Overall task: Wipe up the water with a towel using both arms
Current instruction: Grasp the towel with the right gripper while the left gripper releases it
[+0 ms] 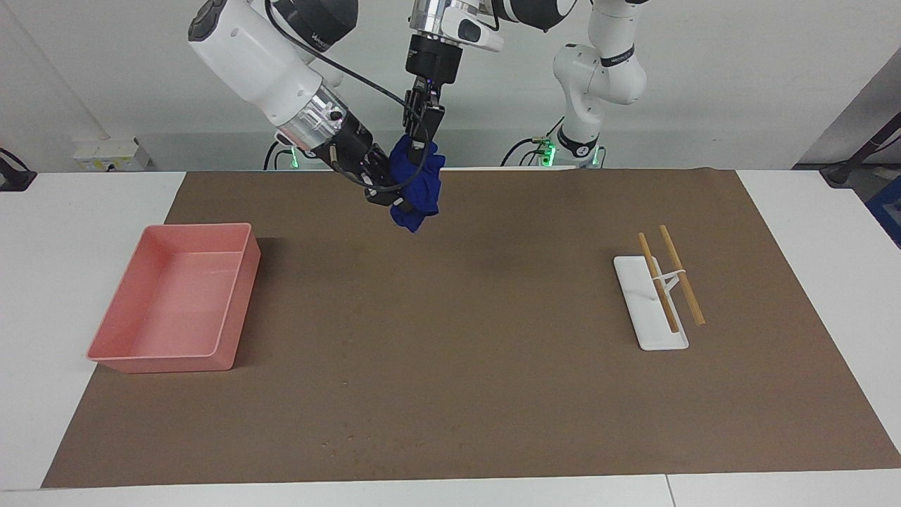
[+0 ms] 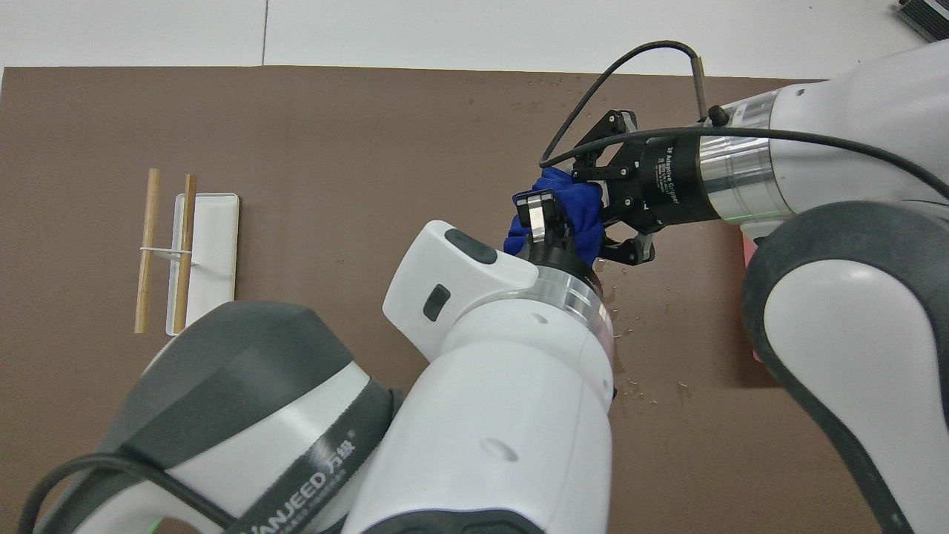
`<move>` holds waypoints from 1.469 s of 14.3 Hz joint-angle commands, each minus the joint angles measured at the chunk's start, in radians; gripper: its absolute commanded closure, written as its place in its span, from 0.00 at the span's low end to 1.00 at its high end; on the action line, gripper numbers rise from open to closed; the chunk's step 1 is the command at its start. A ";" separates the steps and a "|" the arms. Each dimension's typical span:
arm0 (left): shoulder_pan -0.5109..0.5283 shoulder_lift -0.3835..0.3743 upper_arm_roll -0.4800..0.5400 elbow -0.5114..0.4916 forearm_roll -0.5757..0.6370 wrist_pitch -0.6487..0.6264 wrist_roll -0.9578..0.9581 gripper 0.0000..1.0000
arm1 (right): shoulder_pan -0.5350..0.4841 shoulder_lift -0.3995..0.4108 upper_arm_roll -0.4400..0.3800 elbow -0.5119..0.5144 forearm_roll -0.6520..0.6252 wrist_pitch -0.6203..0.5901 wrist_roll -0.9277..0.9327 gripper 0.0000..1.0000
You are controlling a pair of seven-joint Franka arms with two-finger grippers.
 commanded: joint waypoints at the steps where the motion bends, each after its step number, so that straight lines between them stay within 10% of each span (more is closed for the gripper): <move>1: -0.011 0.015 0.004 0.023 0.018 0.024 -0.005 1.00 | -0.022 0.007 0.002 0.026 0.029 -0.018 0.021 1.00; 2: -0.008 0.013 0.002 0.020 0.018 0.024 -0.004 0.89 | -0.033 0.005 0.002 0.029 0.028 -0.017 0.019 1.00; 3: -0.006 0.013 0.002 0.020 0.016 0.024 -0.001 0.28 | -0.041 0.004 0.002 0.029 0.028 -0.016 0.018 1.00; 4: -0.008 0.012 0.004 0.018 0.019 0.016 -0.001 0.00 | -0.051 0.002 0.002 0.032 0.022 -0.016 0.016 1.00; 12: 0.020 -0.037 0.014 -0.053 0.012 -0.105 0.204 0.00 | -0.059 0.011 0.000 0.031 -0.141 0.106 0.004 1.00; 21: 0.386 -0.125 0.016 -0.201 0.001 -0.275 0.368 0.00 | -0.101 0.255 0.000 0.028 -0.270 0.459 -0.356 1.00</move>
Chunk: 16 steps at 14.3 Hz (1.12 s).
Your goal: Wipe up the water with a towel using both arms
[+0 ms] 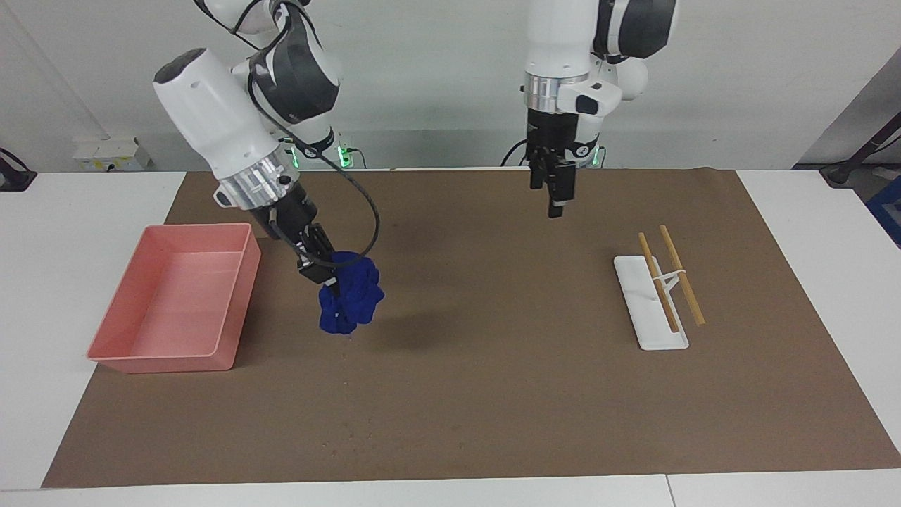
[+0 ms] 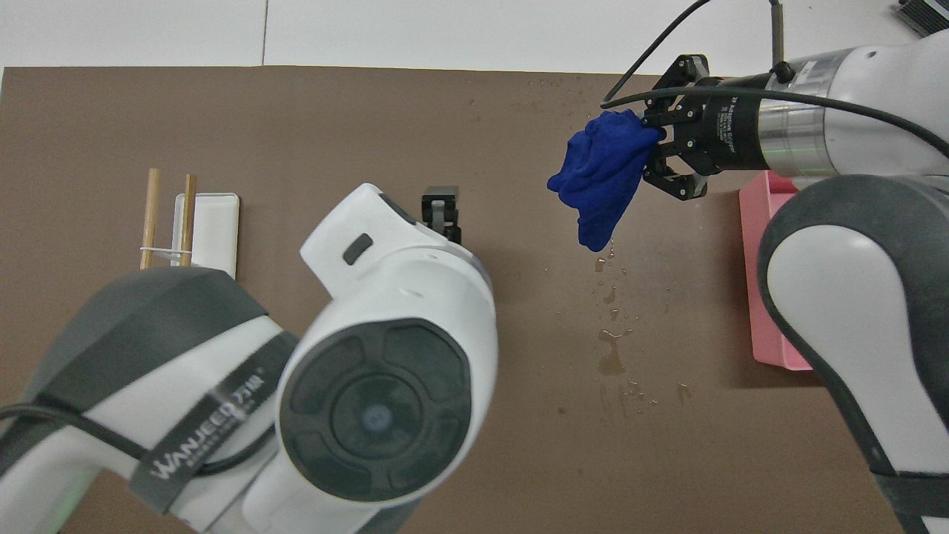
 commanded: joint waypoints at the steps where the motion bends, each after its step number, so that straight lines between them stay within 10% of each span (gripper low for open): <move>1: 0.098 -0.034 -0.012 -0.047 -0.002 -0.007 -0.002 0.00 | -0.014 0.108 0.010 0.021 -0.057 0.139 -0.105 1.00; 8: 0.279 -0.029 -0.012 -0.048 -0.002 0.048 -0.001 0.00 | -0.023 0.246 0.010 -0.091 -0.061 0.378 -0.269 1.00; 16: 0.304 -0.029 -0.012 -0.048 -0.002 0.046 -0.001 0.00 | -0.012 0.148 0.011 -0.396 -0.059 0.370 -0.335 1.00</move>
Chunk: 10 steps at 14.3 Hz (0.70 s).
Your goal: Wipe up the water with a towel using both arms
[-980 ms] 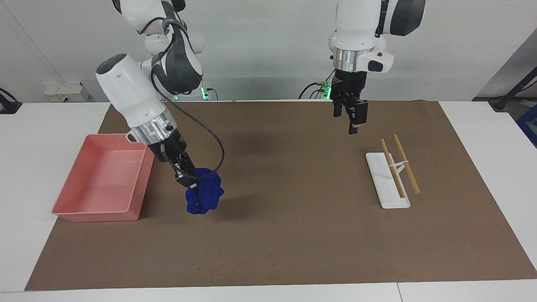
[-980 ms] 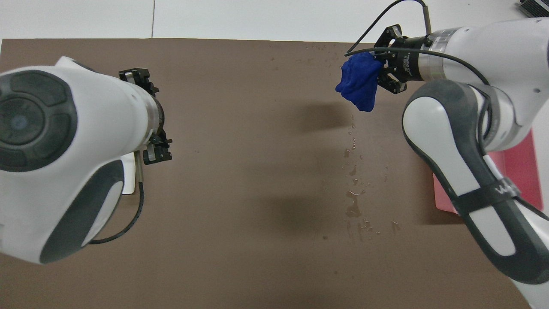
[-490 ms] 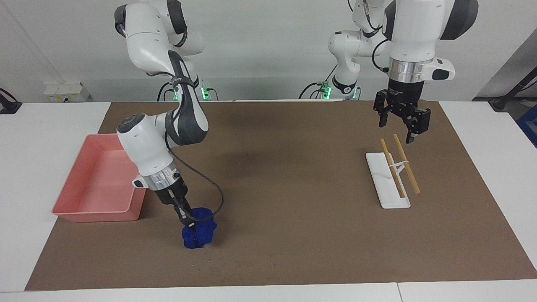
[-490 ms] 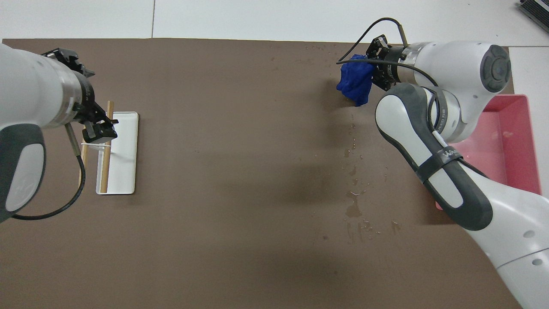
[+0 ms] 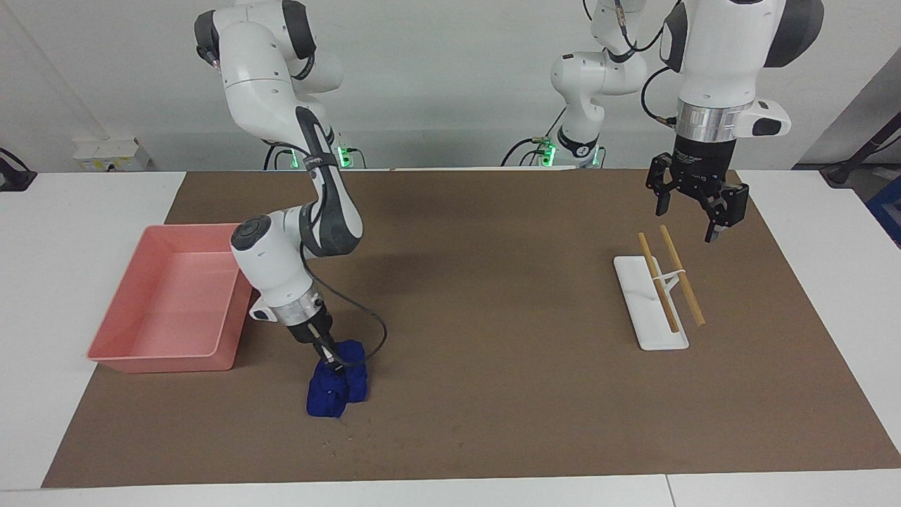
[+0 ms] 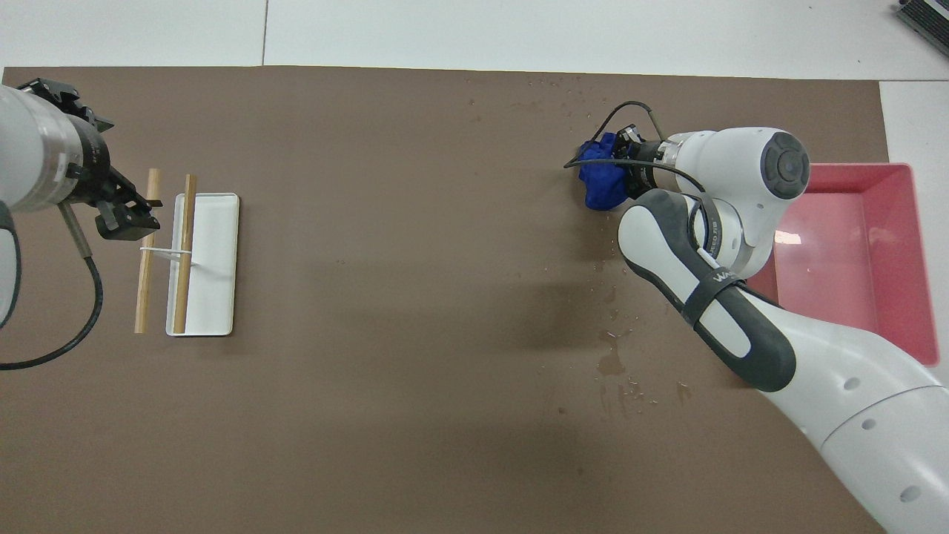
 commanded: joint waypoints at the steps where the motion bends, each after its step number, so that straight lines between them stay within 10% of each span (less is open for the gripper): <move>1: 0.011 -0.025 -0.008 -0.035 -0.002 0.018 -0.002 0.00 | -0.005 -0.099 0.010 -0.188 -0.023 0.010 -0.024 1.00; 10: 0.013 -0.025 -0.008 -0.035 -0.002 0.018 -0.002 0.00 | 0.084 -0.292 0.010 -0.481 -0.023 -0.237 -0.018 1.00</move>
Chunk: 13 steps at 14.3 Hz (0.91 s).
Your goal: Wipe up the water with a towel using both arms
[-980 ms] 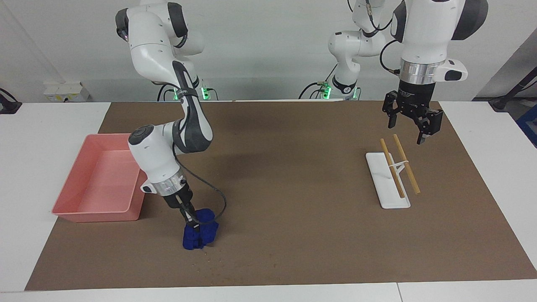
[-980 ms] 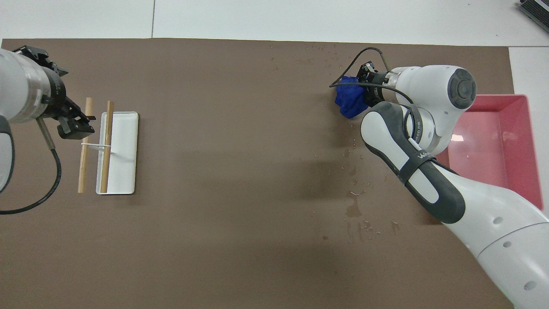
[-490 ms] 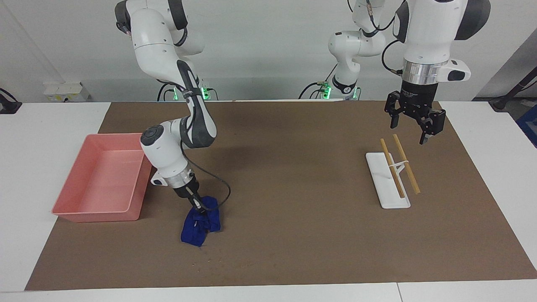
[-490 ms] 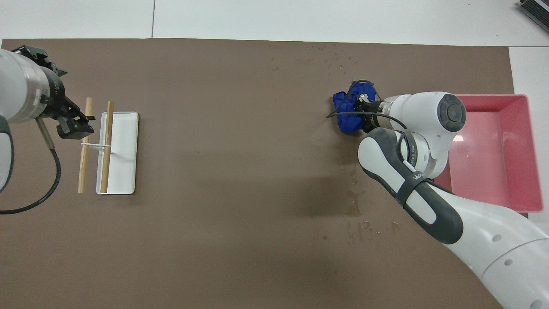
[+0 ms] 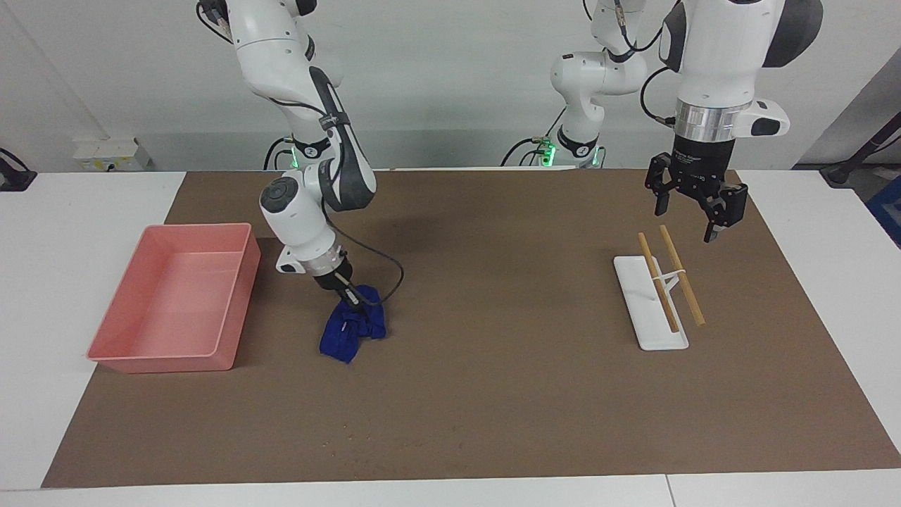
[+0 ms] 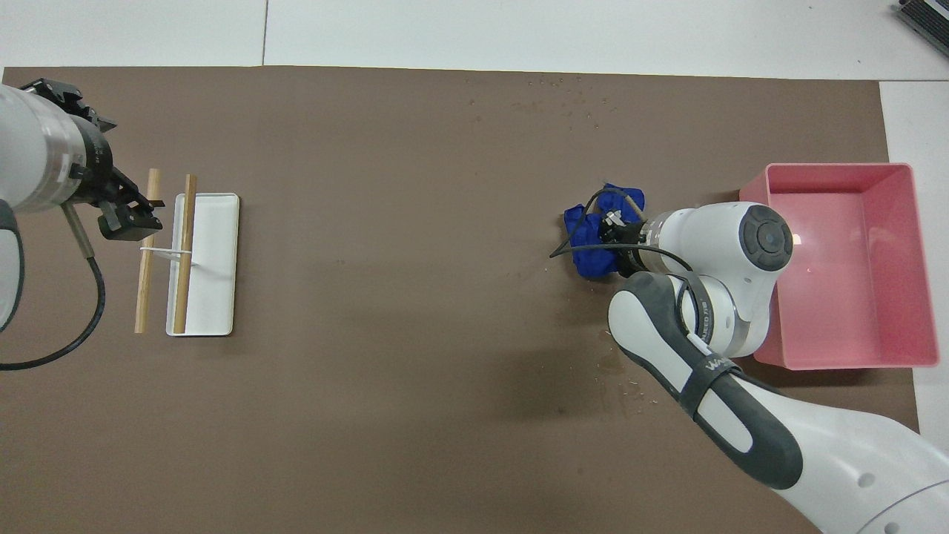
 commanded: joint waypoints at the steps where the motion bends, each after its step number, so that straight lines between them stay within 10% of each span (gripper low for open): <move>1: 0.011 -0.025 -0.007 -0.035 -0.002 0.018 -0.002 0.00 | 0.016 -0.052 0.005 -0.153 -0.023 -0.158 -0.008 1.00; 13: 0.011 -0.025 -0.007 -0.035 -0.002 0.018 -0.002 0.00 | 0.013 -0.254 0.004 -0.382 -0.134 -0.406 -0.189 1.00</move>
